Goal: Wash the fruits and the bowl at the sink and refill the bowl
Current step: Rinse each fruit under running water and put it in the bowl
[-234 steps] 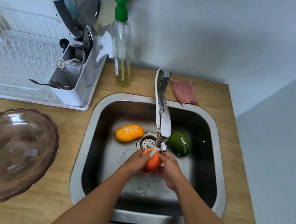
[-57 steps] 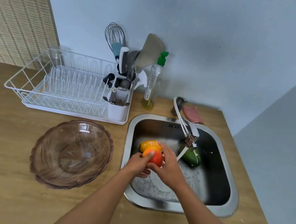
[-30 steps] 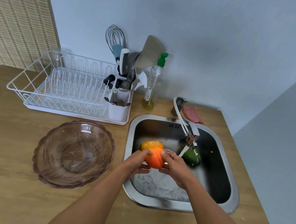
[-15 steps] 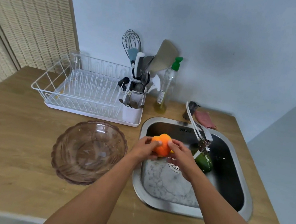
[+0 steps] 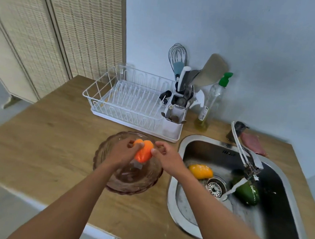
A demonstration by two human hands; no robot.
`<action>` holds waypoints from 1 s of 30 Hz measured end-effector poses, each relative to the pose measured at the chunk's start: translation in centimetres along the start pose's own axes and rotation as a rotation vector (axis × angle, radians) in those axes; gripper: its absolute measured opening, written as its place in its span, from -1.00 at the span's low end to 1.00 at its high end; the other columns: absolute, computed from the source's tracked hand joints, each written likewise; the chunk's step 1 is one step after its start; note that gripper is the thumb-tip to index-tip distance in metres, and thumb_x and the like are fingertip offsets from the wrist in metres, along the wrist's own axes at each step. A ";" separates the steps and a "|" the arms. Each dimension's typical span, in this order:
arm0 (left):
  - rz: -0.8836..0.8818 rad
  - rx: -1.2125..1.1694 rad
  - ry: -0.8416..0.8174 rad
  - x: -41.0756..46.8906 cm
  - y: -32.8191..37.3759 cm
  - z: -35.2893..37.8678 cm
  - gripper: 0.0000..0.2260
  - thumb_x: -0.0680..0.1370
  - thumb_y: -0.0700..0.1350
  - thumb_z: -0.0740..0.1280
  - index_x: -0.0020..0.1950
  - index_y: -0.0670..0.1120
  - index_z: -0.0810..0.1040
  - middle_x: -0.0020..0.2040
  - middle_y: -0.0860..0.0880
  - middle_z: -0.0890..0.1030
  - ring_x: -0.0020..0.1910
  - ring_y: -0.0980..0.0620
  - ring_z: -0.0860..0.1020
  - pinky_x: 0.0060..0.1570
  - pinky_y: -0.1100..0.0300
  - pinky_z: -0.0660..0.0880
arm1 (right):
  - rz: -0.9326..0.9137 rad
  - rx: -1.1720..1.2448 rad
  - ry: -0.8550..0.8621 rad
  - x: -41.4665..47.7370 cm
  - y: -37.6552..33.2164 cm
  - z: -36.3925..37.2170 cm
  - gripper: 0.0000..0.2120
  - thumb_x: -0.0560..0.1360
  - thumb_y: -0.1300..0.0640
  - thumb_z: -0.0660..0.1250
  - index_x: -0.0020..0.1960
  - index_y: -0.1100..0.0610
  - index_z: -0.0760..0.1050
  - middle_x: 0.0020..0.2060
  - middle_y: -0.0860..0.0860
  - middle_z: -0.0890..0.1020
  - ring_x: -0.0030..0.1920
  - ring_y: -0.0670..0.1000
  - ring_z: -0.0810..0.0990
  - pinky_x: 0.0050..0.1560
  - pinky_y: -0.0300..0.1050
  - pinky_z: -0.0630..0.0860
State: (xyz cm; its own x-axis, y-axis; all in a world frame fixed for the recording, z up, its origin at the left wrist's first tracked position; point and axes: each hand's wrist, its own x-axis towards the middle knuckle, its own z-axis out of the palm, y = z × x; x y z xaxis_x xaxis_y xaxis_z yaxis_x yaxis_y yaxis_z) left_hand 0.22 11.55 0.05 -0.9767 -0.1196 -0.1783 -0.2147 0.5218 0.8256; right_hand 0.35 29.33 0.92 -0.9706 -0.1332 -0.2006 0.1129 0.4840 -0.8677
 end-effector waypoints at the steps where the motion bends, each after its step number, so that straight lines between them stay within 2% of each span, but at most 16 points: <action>1: -0.013 0.023 0.027 -0.2 -0.8 -0.3 -0.68 0.52 0.15 0.33 0.03 -0.09 0.62 -0.10 -0.03 0.65 -0.07 -0.08 0.63 -0.08 0.14 0.48 | -0.014 -0.048 -0.020 0.2 -0.3 0.8 -0.62 0.53 0.04 0.35 0.32 0.10 0.45 0.03 -0.01 0.58 0.06 -0.02 0.55 0.09 -0.20 0.45; 4: -0.075 0.133 0.074 -0.6 -2.7 -0.8 -0.60 0.53 0.20 0.28 0.05 -0.12 0.60 -0.01 -0.10 0.67 0.02 -0.13 0.62 -0.01 0.11 0.48 | -0.033 -0.216 -0.100 0.5 -1.1 2.3 -0.63 0.53 0.05 0.34 0.31 0.11 0.48 0.12 0.05 0.62 0.12 0.03 0.57 0.16 -0.14 0.47; 7: -0.059 0.258 0.066 -0.8 -3.6 -0.8 -0.60 0.56 0.18 0.26 0.11 -0.15 0.59 0.08 -0.16 0.66 0.12 -0.17 0.59 0.09 0.02 0.49 | -0.030 -0.358 -0.207 0.0 -1.6 2.9 -0.70 0.55 0.06 0.27 0.19 0.20 0.54 0.05 0.11 0.64 0.09 0.11 0.56 0.14 -0.03 0.46; 10: -0.054 0.308 0.045 -0.6 -3.8 -0.6 -0.60 0.57 0.15 0.25 0.15 -0.15 0.59 0.14 -0.18 0.64 0.16 -0.19 0.57 0.13 0.01 0.48 | -0.014 -0.336 -0.234 -0.2 -1.3 3.0 -0.71 0.56 0.07 0.25 0.16 0.24 0.54 -0.01 0.13 0.64 0.08 0.15 0.57 0.15 0.03 0.47; 12: -0.037 0.348 0.069 -0.5 -3.7 -0.5 -0.59 0.57 0.16 0.23 0.18 -0.14 0.57 0.18 -0.19 0.62 0.20 -0.20 0.54 0.18 0.00 0.46 | -0.011 -0.288 -0.220 -0.3 -1.0 2.8 -0.70 0.56 0.07 0.26 0.20 0.21 0.54 0.08 0.12 0.64 0.13 0.12 0.57 0.20 0.02 0.47; 14: 0.026 0.364 0.138 -0.1 -3.2 -0.5 -0.57 0.55 0.17 0.22 0.22 -0.13 0.54 0.24 -0.20 0.58 0.25 -0.21 0.49 0.27 -0.04 0.41 | -0.022 -0.235 -0.138 -0.2 -0.7 2.3 -0.71 0.56 0.04 0.25 0.21 0.12 0.54 0.13 0.06 0.63 0.14 0.05 0.57 0.19 -0.05 0.49; 16: 0.077 0.400 0.173 0.5 -2.2 -0.4 -0.55 0.56 0.17 0.18 0.25 -0.12 0.52 0.23 -0.21 0.56 0.26 -0.22 0.47 0.29 -0.05 0.38 | -0.045 -0.185 0.008 -0.1 -0.2 1.3 -0.78 0.56 0.02 0.23 0.09 0.06 0.59 0.00 0.02 0.66 0.02 0.01 0.60 0.06 -0.10 0.50; 18: 0.149 0.462 0.192 0.7 -0.9 0.1 -0.55 0.57 0.15 0.14 0.26 -0.13 0.51 0.20 -0.19 0.55 0.20 -0.22 0.47 0.24 -0.05 0.37 | -0.038 -0.126 0.141 -0.2 0.2 0.0 -0.81 0.54 0.02 0.23 -0.09 0.05 0.59 -0.17 0.00 0.66 -0.13 0.02 0.60 -0.08 -0.08 0.49; 21: 0.291 0.408 0.245 0.3 1.9 1.8 -0.74 0.56 0.00 0.27 0.14 -0.12 0.57 0.07 -0.13 0.59 0.10 -0.17 0.52 0.09 0.00 0.42 | 0.009 -0.109 0.290 -0.5 1.5 -2.5 -0.78 0.53 0.07 0.20 -0.20 0.12 0.55 -0.26 0.04 0.63 -0.19 0.06 0.57 -0.13 -0.01 0.48; 24: 0.389 0.302 0.145 -0.4 4.4 4.8 -0.88 0.55 -0.07 0.31 -0.03 -0.09 0.58 -0.06 -0.05 0.61 -0.04 -0.05 0.53 -0.03 0.09 0.40 | 0.068 -0.099 0.351 -1.3 3.5 -4.5 -0.76 0.54 0.10 0.21 -0.19 0.20 0.55 -0.27 0.09 0.63 -0.20 0.09 0.57 -0.14 0.05 0.49; 27: 0.409 0.243 -0.038 -1.2 5.7 8.8 -0.92 0.54 -0.09 0.32 -0.11 -0.07 0.56 -0.15 -0.04 0.61 -0.15 0.00 0.52 -0.16 0.13 0.40 | 0.125 -0.095 0.393 -2.8 5.9 -6.4 -0.78 0.54 0.12 0.21 -0.18 0.16 0.57 -0.26 0.00 0.63 -0.20 -0.01 0.56 -0.18 -0.07 0.45; 29: 0.446 0.245 -0.164 -1.9 6.1 11.4 -0.91 0.55 -0.09 0.31 -0.10 -0.08 0.56 -0.17 -0.04 0.61 -0.18 0.00 0.53 -0.16 0.13 0.44 | 0.176 -0.075 0.428 -4.0 7.8 -7.4 -0.76 0.54 0.16 0.21 -0.29 0.15 0.47 -0.36 -0.02 0.52 -0.29 0.00 0.47 -0.29 -0.12 0.35; 30: 0.467 0.257 -0.229 -2.2 6.2 12.7 -0.91 0.55 -0.09 0.30 -0.09 -0.07 0.56 -0.17 -0.03 0.61 -0.17 0.01 0.54 -0.14 0.12 0.46 | 0.203 -0.073 0.445 -4.7 8.9 -7.9 -0.73 0.54 0.17 0.20 -0.33 0.16 0.40 -0.40 0.02 0.46 -0.31 0.03 0.42 -0.32 -0.08 0.30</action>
State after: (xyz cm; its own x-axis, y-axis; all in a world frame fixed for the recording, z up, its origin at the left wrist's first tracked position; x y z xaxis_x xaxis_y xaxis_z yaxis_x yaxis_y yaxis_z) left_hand 0.97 25.77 -1.23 -0.9382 0.3439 0.0390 0.2732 0.6667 0.6934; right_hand 4.22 41.09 -2.26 -0.9291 0.3442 -0.1350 0.3093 0.5237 -0.7938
